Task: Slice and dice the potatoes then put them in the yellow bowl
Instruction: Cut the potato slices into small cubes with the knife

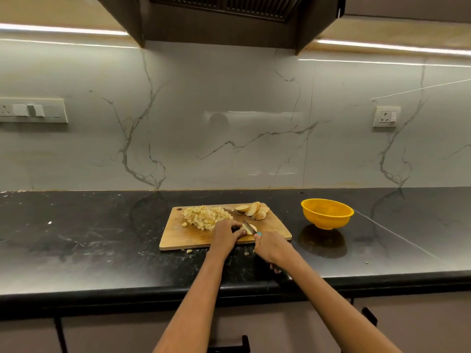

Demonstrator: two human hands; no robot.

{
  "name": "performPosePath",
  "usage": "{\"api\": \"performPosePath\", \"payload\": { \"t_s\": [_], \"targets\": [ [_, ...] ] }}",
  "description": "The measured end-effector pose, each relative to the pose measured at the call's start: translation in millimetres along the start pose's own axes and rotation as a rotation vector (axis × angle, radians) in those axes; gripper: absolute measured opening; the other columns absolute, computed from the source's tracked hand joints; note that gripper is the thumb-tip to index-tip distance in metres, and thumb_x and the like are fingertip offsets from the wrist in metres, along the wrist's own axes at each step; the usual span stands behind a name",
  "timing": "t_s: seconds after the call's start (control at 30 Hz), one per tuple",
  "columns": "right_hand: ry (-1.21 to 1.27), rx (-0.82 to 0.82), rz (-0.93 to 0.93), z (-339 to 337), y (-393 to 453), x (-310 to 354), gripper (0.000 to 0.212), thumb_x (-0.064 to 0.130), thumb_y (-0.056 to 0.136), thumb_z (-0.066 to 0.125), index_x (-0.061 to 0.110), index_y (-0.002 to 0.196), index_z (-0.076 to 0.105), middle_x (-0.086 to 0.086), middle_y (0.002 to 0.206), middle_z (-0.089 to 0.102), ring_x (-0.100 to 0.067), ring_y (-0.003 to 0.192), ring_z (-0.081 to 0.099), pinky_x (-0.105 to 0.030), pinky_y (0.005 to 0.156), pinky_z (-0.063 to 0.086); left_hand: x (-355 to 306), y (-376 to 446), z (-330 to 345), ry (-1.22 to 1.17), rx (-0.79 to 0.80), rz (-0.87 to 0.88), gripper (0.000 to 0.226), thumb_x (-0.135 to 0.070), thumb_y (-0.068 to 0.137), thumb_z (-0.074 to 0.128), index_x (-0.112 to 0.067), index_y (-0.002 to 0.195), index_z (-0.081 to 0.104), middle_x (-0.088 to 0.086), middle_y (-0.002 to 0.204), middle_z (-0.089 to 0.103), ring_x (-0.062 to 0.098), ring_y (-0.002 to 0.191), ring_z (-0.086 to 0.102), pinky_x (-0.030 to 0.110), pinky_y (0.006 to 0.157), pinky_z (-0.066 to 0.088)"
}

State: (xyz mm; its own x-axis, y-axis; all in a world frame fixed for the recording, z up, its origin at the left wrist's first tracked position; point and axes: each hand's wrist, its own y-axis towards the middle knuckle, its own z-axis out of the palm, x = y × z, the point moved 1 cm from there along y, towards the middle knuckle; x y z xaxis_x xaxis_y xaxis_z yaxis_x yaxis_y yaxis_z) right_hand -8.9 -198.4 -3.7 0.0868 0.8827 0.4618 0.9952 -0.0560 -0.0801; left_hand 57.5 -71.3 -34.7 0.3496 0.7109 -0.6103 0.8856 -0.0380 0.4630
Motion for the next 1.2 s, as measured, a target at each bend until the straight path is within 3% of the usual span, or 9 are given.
{"api": "performPosePath", "payload": {
  "t_s": [0.23,0.37,0.47,0.53,0.63,0.83,1.0,1.1,1.2],
  "targets": [
    [0.055,0.143,0.048,-17,3,22,0.041,0.026,0.103,0.028,0.002,0.075,0.045,-0.014,0.075,0.055,-0.019,0.054,0.049,-0.027,0.049,0.043,-2,1,-4,0.015,0.025,0.021,0.032,-0.023,0.083,0.069,-0.004,0.109,0.069,0.01,0.111,0.068,0.02,0.105,0.061,0.024,0.089,0.04],
    [0.02,0.18,0.057,-15,-8,13,0.038,0.024,0.103,0.026,-0.002,0.085,0.047,-0.017,0.074,0.053,-0.023,0.056,0.051,-0.03,0.052,0.045,-4,-2,-4,0.012,0.016,0.008,0.032,-0.023,0.082,0.07,-0.005,0.108,0.069,0.01,0.112,0.068,0.02,0.106,0.06,0.02,0.085,0.037],
    [-0.096,0.115,-0.02,-10,-23,1,0.041,0.028,0.103,0.029,-0.003,0.107,0.056,-0.018,0.099,0.064,-0.029,0.083,0.065,-0.036,0.072,0.053,-6,-3,-5,0.004,0.005,-0.001,0.032,-0.022,0.083,0.069,-0.005,0.11,0.068,0.01,0.113,0.067,0.018,0.106,0.059,0.014,0.081,0.032],
    [-0.169,0.045,-0.075,-10,-38,-4,0.038,0.027,0.102,0.033,0.001,0.116,0.058,-0.014,0.116,0.062,-0.029,0.105,0.06,-0.037,0.086,0.049,-6,-4,-5,0.001,0.003,-0.015,0.031,-0.023,0.084,0.068,-0.006,0.111,0.067,0.009,0.114,0.066,0.017,0.108,0.057,0.013,0.08,0.03],
    [-0.22,0.027,-0.098,-15,-57,-13,0.036,0.024,0.102,0.033,0.005,0.119,0.058,-0.013,0.122,0.059,-0.028,0.112,0.057,-0.036,0.089,0.046,-5,-5,-3,0.007,0.011,-0.024,0.03,-0.022,0.085,0.066,-0.007,0.111,0.067,0.008,0.115,0.065,0.017,0.109,0.055,0.014,0.082,0.029],
    [-0.133,-0.122,-0.148,-28,-49,-14,0.041,0.023,0.104,0.025,0.0,0.111,0.058,-0.02,0.11,0.062,-0.035,0.103,0.06,-0.037,0.08,0.046,-3,-1,-4,-0.022,-0.026,-0.05,0.024,-0.013,0.085,0.065,-0.008,0.109,0.068,0.007,0.114,0.066,0.019,0.112,0.055,0.023,0.093,0.034],
    [-0.029,-0.065,-0.156,-12,-29,-2,0.038,0.021,0.104,0.027,-0.004,0.108,0.055,-0.023,0.102,0.064,-0.037,0.097,0.064,-0.039,0.077,0.051,-2,-3,-3,-0.05,-0.043,-0.043,0.018,-0.012,0.083,0.067,-0.007,0.099,0.072,0.007,0.104,0.07,0.017,0.102,0.061,0.016,0.086,0.034],
    [-0.013,0.003,-0.083,-3,-10,-1,0.049,0.032,0.105,0.024,-0.002,0.081,0.053,-0.014,0.066,0.061,-0.031,0.068,0.068,-0.028,0.054,0.051,-2,-2,-4,-0.057,-0.046,-0.044,0.018,-0.012,0.084,0.066,-0.007,0.101,0.072,0.008,0.105,0.07,0.016,0.102,0.061,0.013,0.084,0.032],
    [-0.025,0.035,-0.057,0,-1,0,0.053,0.033,0.104,0.023,-0.005,0.096,0.059,-0.008,0.059,0.056,-0.017,0.047,0.056,-0.02,0.039,0.041,-1,-1,-4,-0.06,-0.052,-0.039,0.019,-0.012,0.084,0.066,-0.006,0.101,0.072,0.009,0.105,0.07,0.017,0.102,0.062,0.014,0.084,0.033]
  ]
}}
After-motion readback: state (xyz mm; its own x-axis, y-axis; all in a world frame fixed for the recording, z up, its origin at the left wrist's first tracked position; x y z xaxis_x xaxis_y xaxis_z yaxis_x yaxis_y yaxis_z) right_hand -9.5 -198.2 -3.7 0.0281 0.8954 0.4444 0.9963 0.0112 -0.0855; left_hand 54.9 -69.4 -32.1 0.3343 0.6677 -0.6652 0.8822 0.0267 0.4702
